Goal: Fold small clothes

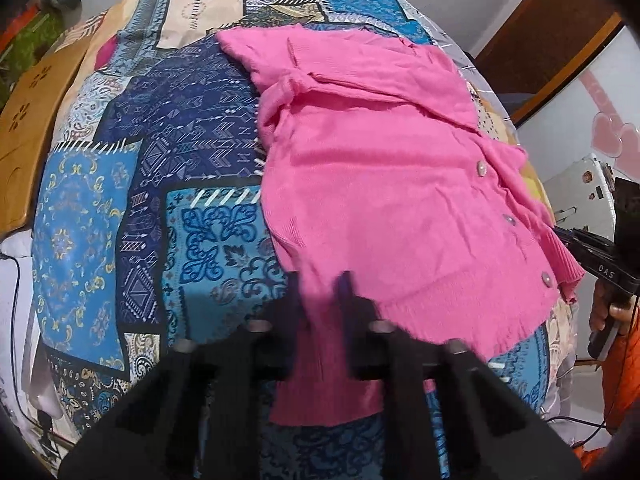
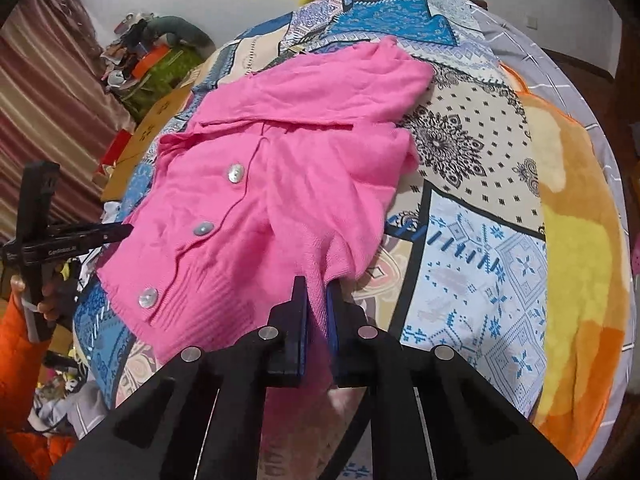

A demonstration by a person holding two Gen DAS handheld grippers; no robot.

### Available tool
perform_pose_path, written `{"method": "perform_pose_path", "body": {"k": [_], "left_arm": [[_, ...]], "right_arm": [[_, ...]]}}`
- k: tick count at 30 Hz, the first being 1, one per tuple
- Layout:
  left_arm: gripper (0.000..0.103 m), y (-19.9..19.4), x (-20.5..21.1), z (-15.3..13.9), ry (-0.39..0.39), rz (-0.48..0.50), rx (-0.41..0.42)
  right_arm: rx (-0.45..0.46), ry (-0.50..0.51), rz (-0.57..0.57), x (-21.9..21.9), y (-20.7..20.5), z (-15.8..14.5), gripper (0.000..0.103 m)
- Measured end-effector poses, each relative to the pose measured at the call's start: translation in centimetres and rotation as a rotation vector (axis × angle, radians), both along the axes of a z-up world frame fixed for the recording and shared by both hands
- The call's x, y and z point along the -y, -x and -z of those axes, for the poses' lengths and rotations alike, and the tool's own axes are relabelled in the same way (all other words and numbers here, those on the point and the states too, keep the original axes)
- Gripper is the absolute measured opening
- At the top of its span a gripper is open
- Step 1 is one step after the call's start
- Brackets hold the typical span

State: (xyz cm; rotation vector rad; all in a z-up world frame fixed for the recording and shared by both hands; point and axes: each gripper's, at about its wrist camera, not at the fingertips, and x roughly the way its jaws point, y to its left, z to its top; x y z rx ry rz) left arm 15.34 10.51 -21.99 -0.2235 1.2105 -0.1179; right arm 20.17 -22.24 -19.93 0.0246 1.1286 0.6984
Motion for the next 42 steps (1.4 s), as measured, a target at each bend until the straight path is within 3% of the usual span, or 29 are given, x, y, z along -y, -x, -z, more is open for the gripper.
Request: {"method": "perform_pose_path", "body": {"k": [5,9,17,23,28,42], "left_arm": [[0.004,-0.3,0.7,-1.0,-0.042,0.008,0.039],[0.004,-1.0,0.6,-4.0,-0.096,-0.014,0.132],[0.004,-4.1,-0.2,-10.4,-0.114,-0.07,0.302],[0.003,-7.9,-1.1,-12.3,-0.125,-0.112,0.344],[0.003,-11.4,-2.2,-11.6,-0.137,-0.151,0.329],[0.004,-20.2,-6.5,-2.7,-0.156,-0.22,0.133]], "right_arm": [[0.074,-0.021,0.015,0.1,-0.3,-1.9,0.006],[0.15,-0.032,0.031,0.4,-1.5,-4.4,0.006],[0.291,-0.062,0.062,0.0,-4.6,-9.0,0.006],[0.352,-0.07,0.086,-1.0,-8.1,-11.0,0.006],[0.341,-0.047,0.115,-2.1,-12.1,-10.3,0.006],[0.18,0.087,0.122,-5.5,-21.3,-2.7,0.007]]}}
